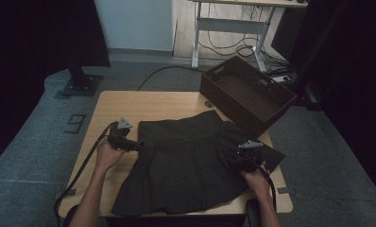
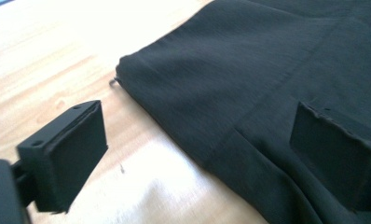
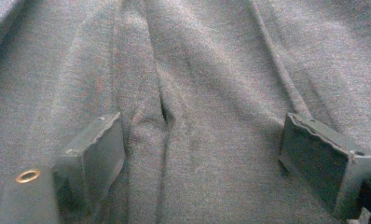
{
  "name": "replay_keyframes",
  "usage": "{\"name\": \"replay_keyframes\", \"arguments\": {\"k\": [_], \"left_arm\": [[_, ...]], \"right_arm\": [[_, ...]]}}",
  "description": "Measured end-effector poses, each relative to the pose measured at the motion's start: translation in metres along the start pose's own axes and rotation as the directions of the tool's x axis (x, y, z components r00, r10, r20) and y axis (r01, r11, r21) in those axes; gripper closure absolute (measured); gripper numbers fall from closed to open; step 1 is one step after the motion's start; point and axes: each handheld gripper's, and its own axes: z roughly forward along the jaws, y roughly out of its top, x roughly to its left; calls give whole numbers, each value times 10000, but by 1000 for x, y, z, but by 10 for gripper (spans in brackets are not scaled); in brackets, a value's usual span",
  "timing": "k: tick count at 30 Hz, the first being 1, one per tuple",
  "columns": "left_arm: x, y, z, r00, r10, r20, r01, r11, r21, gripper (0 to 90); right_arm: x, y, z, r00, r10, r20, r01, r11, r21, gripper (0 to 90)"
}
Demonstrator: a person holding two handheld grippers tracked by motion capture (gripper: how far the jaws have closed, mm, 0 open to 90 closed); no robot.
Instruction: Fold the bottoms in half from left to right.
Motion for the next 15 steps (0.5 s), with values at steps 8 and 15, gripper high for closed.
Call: {"name": "replay_keyframes", "arguments": {"k": [8, 15], "left_arm": [[8, 15, 22, 9995, -113, -294, 118, 9998, 154, 0], [15, 22, 42, 9962, -607, -631, 617, 9980, 134, 0]], "right_arm": [[2, 1, -1, 9998, -171, 92, 170, 9998, 46, 141], [3, 2, -1, 9998, -140, 116, 139, 9998, 109, 142]]}}
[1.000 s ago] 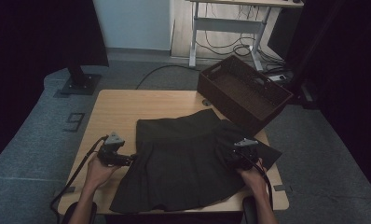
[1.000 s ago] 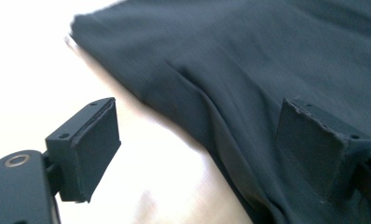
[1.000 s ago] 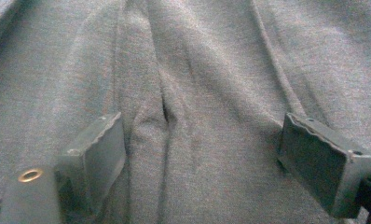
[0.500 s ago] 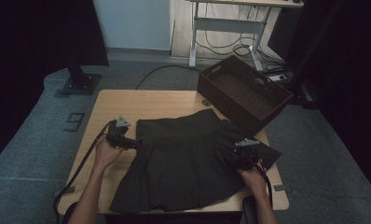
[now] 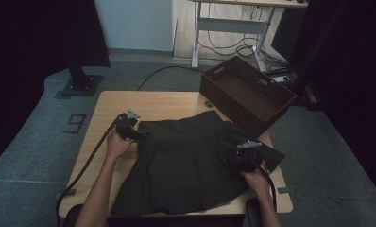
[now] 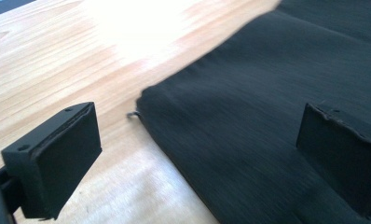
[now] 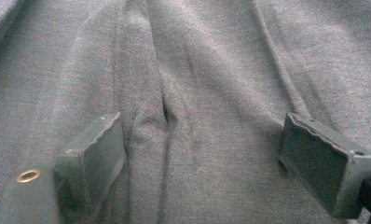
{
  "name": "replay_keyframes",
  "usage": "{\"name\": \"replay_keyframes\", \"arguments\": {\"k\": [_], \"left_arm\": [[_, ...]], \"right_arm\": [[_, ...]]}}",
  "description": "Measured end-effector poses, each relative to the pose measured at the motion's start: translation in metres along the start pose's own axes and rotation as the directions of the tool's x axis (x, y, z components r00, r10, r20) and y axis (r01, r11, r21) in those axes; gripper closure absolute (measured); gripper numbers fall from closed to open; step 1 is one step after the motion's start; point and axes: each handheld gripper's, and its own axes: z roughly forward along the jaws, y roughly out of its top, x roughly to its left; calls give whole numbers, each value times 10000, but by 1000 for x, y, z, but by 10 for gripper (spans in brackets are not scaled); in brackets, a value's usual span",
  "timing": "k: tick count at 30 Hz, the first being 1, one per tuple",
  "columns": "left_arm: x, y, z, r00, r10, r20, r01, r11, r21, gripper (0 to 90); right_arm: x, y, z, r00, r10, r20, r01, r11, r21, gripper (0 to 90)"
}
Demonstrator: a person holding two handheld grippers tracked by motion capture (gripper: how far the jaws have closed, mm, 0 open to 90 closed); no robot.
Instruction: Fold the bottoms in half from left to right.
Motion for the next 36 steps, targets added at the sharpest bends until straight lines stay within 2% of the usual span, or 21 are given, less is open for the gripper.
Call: {"name": "replay_keyframes", "arguments": {"k": [2, 7, 10, 12, 16, 19, 23, 26, 32, 33, 36], "left_arm": [[1, -1, 7, 9998, -193, -4, 193, 9998, 21, 0], [0, -10, 27, 9996, -121, -245, 133, 9987, 485, 0], [2, -15, 34, 9992, -326, -252, 341, 9977, 588, 0], [3, -18, 38, 9985, -220, -496, 252, 9975, 654, 0], [8, -21, 39, 9985, -490, -254, 504, 9972, 558, 0], [9, -21, 39, 9980, -596, -192, 607, 9963, 617, 0], [14, -21, 41, 9947, -1026, 76, 1017, 9915, 812, 0], [14, -21, 41, 9947, -1030, 50, 1023, 9915, 808, 0], [14, -21, 41, 9944, -1053, 34, 1047, 9913, 804, 0], [14, -21, 41, 9944, -1057, 37, 1051, 9912, 805, 0], [14, -21, 41, 9944, -1060, 36, 1053, 9912, 805, 0]], "right_arm": [[0, 0, -1, 10000, -23, 32, 22, 10000, 54, 140], [1, 2, -6, 9997, -225, 29, 223, 9990, 394, 112], [4, 3, -15, 9986, -524, 14, 522, 9976, 444, 79], [6, 3, -23, 9974, -719, -42, 721, 9966, 396, 54], [12, 5, -41, 9922, -1139, -501, 1152, 9931, 242, 27], [19, 8, -54, 9832, -1501, -1040, 1496, 9887, -127, 14], [33, 12, -65, 9656, -1958, -1709, 1884, 9803, -589, 0], [48, 14, -69, 9487, -2276, -2196, 2151, 9733, -797, 0], [86, 19, -68, 9025, -3090, -2999, 2889, 9510, -1102, 0], [94, 21, -67, 8902, -3289, -3152, 3071, 9443, -1181, 0], [113, 25, -66, 8660, -3709, -3355, 3457, 9287, -1342, 0]]}}
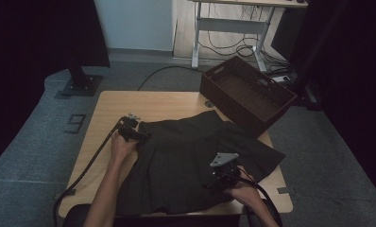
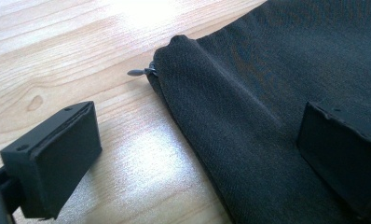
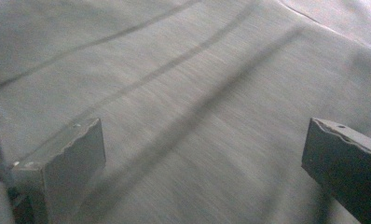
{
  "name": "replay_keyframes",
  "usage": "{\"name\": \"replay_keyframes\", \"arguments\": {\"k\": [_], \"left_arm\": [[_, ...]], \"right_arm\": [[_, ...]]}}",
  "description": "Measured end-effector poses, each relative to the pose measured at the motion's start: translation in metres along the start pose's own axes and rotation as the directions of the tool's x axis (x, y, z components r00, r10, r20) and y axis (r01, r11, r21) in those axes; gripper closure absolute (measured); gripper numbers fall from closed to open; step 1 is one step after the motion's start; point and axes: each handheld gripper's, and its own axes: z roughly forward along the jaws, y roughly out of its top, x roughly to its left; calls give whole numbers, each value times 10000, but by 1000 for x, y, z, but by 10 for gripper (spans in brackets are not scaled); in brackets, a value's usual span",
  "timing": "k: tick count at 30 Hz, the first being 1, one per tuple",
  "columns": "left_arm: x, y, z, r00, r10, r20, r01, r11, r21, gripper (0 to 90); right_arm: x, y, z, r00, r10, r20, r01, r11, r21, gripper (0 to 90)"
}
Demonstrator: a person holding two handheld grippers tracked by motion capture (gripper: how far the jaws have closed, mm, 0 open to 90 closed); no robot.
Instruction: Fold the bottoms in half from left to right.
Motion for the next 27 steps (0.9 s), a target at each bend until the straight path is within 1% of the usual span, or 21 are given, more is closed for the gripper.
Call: {"name": "replay_keyframes", "arguments": {"k": [4, 6, 9, 12, 14, 17, 18, 20, 21, 24, 26, 27], "left_arm": [[0, 0, 0, 10000, -1, 1, 1, 10000, 0, 0], [0, 0, 0, 10000, 0, 1, 0, 10000, -2, 0], [0, 0, 0, 10000, -1, 0, 1, 10000, -2, 0], [0, 0, 0, 10000, -23, 6, 23, 10000, -4, 0], [0, 0, 0, 10000, -21, 6, 21, 10000, -4, 0], [0, 0, 0, 10000, -23, 7, 23, 10000, -4, 0], [0, 0, 0, 10000, -28, 8, 28, 10000, -5, 0], [0, 0, 0, 10000, -28, 7, 28, 10000, -5, 0], [0, 0, 0, 10000, -28, 7, 28, 10000, -5, 0], [0, 0, 0, 10000, -31, 5, 31, 10000, -4, 0], [0, 0, 0, 10000, -34, 4, 34, 10000, -5, 0], [0, 0, 0, 10000, -37, 1, 37, 10000, -5, 0]], "right_arm": [[20, 14, 10, 9979, -523, -392, 526, 9986, 46, 0], [29, 20, 14, 9945, -829, -643, 831, 9965, -4, 0], [44, 29, 22, 9883, -1143, -1007, 1150, 9934, 8, 0], [57, 39, 31, 9808, -1249, -1495, 1254, 9921, -62, 0], [66, 46, 37, 9755, -1382, -1714, 1394, 9902, -48, 0], [79, 57, 47, 9633, -1821, -1973, 1844, 9828, -66, 0], [84, 60, 50, 9604, -1846, -2088, 1869, 9823, -89, 0], [92, 68, 56, 9500, -1931, -2453, 1952, 9806, -162, 0], [96, 71, 59, 9464, -1960, -2566, 1965, 9802, -242, 0], [108, 80, 70, 9347, -2146, -2835, 2162, 9760, -259, 0], [116, 85, 77, 9287, -2259, -2942, 2292, 9731, -236, 0], [119, 86, 81, 9237, -2315, -3053, 2369, 9713, -199, 0]]}}
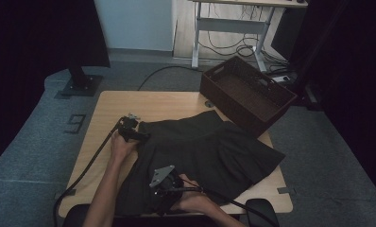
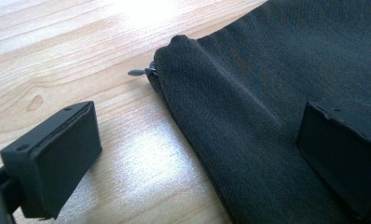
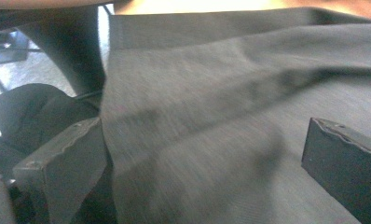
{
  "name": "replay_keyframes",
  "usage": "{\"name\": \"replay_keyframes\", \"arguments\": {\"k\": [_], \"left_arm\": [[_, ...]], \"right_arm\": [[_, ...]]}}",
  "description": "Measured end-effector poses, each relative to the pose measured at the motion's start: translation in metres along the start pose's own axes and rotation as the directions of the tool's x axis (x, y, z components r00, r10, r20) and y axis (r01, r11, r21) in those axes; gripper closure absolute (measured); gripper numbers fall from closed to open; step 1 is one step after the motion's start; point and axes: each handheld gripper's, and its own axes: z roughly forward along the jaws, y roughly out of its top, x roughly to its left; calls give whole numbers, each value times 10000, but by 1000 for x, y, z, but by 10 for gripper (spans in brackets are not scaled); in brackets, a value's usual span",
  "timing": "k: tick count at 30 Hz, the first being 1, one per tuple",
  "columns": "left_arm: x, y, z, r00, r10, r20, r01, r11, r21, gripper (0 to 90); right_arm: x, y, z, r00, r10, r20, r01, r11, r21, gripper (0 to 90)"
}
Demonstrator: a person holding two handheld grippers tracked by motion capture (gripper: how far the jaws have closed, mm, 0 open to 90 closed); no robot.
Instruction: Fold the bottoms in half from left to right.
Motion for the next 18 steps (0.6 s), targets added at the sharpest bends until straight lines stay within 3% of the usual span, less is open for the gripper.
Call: {"name": "replay_keyframes", "arguments": {"k": [5, 11, 13, 16, 18], "left_arm": [[1, 0, 0, 9999, -89, -70, 89, 10000, -13, 0], [3, 2, 1, 9992, -289, -266, 289, 9996, -11, 0], [4, 2, 2, 9987, -371, -339, 369, 9993, -40, 0], [5, 2, 2, 9984, -419, -373, 418, 9991, -43, 0], [5, 2, 2, 9984, -421, -372, 420, 9991, -42, 0]], "right_arm": [[6, -1, 28, 9996, -280, -83, 284, 9981, 549, 0], [5, -10, 48, 9957, -825, 413, 772, 9903, 1153, 0], [5, -11, 51, 9910, -1188, 612, 1099, 9851, 1323, 0], [1, -12, 52, 9947, -836, 600, 757, 9893, 1248, 26], [-4, -12, 49, 9966, -579, 578, 507, 9916, 1190, 131]]}}
